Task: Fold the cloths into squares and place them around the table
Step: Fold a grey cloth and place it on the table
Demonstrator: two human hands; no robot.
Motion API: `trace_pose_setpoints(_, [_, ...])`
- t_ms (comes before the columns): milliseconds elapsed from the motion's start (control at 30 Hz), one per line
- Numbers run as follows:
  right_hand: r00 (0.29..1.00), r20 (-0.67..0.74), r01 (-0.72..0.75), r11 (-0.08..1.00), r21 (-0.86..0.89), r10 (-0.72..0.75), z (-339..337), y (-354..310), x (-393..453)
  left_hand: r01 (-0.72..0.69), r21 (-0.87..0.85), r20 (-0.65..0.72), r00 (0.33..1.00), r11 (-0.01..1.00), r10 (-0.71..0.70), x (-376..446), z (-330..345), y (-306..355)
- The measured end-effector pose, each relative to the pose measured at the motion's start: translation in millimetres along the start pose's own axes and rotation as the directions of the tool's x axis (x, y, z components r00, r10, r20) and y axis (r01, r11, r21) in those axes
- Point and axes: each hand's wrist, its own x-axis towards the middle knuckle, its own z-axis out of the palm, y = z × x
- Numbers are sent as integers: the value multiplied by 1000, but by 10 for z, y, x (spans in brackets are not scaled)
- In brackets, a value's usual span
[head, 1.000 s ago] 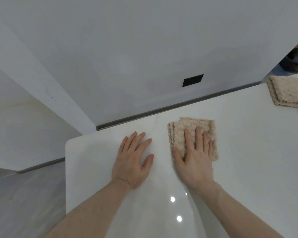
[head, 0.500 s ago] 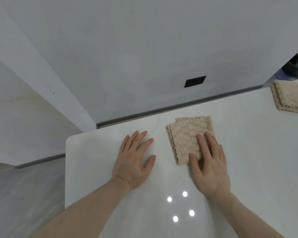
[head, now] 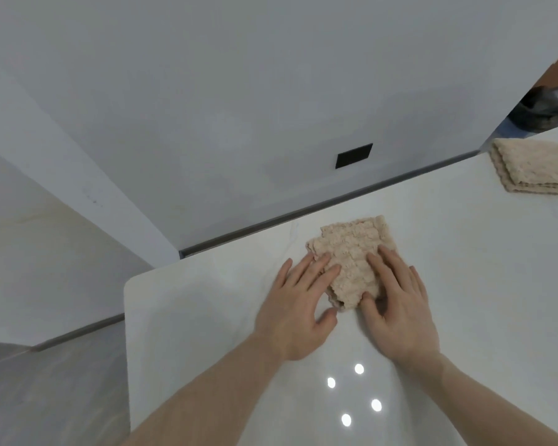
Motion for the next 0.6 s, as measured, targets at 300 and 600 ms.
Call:
trace_pose_setpoints(300, [965, -227, -124, 992, 36, 129, 28, 67, 13, 32, -33, -92, 995, 999, -35, -7, 1, 17])
trace_pose_setpoints(600, [990, -98, -96, 991, 91, 105, 3, 69, 33, 46, 23, -29, 999, 999, -46, 11, -37, 52])
